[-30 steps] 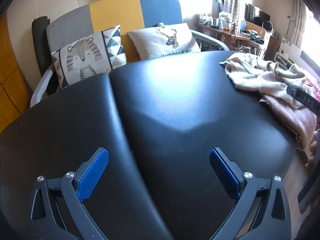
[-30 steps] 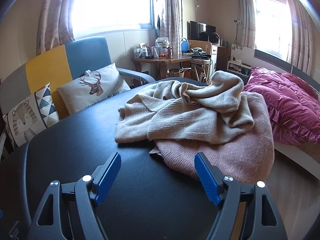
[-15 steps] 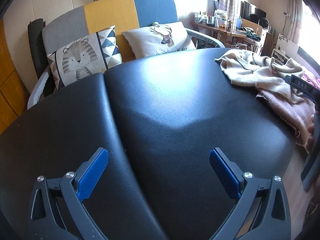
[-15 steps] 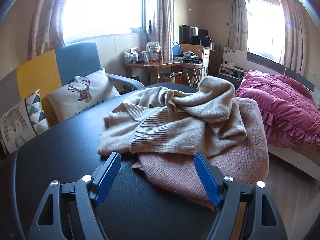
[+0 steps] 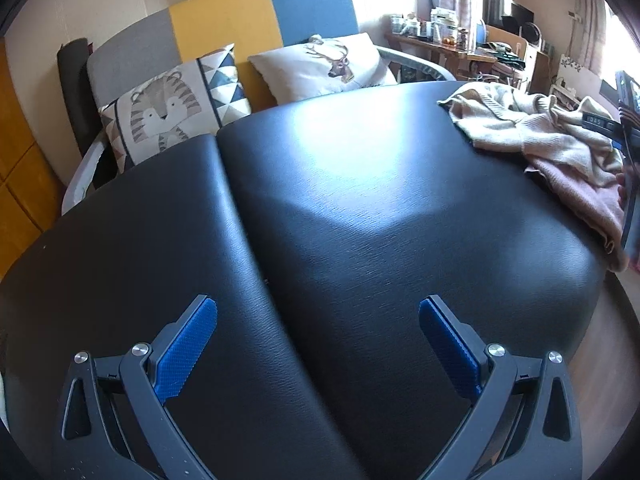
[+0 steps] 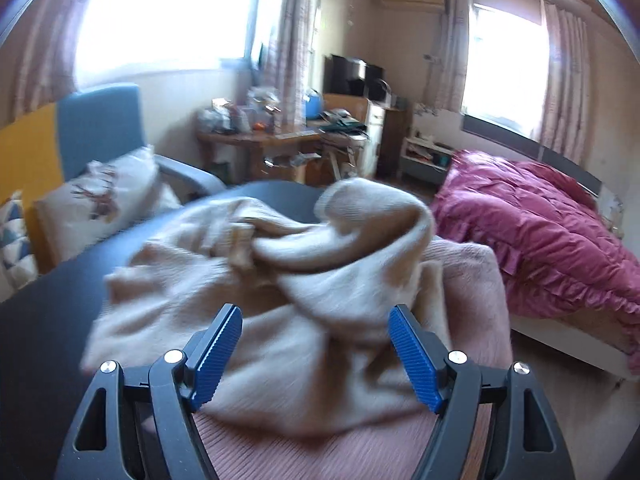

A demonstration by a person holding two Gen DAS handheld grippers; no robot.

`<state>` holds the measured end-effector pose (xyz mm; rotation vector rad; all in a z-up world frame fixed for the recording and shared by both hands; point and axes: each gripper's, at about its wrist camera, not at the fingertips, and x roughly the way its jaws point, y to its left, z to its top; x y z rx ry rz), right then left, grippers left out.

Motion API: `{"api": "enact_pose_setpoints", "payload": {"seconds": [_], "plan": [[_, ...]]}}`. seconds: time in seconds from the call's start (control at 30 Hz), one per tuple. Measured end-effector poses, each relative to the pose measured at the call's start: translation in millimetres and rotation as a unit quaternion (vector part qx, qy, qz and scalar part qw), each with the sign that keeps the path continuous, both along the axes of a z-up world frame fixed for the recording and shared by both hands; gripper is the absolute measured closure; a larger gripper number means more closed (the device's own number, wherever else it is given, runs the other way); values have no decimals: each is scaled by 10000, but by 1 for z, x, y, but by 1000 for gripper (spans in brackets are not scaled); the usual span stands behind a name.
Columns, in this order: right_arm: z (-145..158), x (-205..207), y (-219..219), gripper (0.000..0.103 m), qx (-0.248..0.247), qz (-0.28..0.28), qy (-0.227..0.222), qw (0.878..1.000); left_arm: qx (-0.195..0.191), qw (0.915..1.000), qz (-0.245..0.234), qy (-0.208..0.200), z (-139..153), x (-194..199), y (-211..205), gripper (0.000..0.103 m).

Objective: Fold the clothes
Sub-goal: 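Reach the right tool into the beige sweater and close its fingers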

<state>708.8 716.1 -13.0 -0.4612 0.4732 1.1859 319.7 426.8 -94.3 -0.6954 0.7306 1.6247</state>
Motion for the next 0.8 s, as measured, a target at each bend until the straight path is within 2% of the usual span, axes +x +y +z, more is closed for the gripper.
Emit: {"api": "enact_pose_setpoints", "payload": {"seconds": [0.1,0.23,0.3,0.4,0.43,0.5,0.53,0.57,0.6,0.63,0.7,0.8], "plan": [[-14,21,23,25,-311,-208,191,9991,-80,9998,140,89,-10,-14,-2,0],[-37,40,42,23,-592,-201,745,9953,-295,9982,505,91,-27,-41,-5,0],[-43,38,46,13,-543,-88,654,9963,-354,9964,763,106,-36,-58,-8,0],[-51,23,58,0,-976,111,243,9949,-374,9938,1042,33,-43,-81,-11,0],[-53,20,61,0,-1091,76,127,9939,-324,9934,1098,-71,-43,-90,-14,0],[-57,14,66,0,-1321,6,-104,9912,-251,9908,1330,-22,-42,-104,-19,0],[-56,13,68,1,-1406,-22,-75,9900,-205,9894,1437,27,-41,-109,-21,0],[-51,14,68,4,-1400,-7,62,9901,-151,9882,1524,57,-42,-114,-24,0],[-47,15,68,22,-1394,7,199,9900,-95,9869,1607,83,-42,-119,-28,0],[-42,14,66,51,-1321,59,335,9907,-40,9855,1690,108,-42,-124,-31,0],[-34,14,64,82,-1173,163,606,9911,-33,9838,1793,4,-47,-132,-34,0],[-27,-1,58,85,-1089,412,626,9912,27,9810,1903,-373,-54,-138,-40,0]]}}
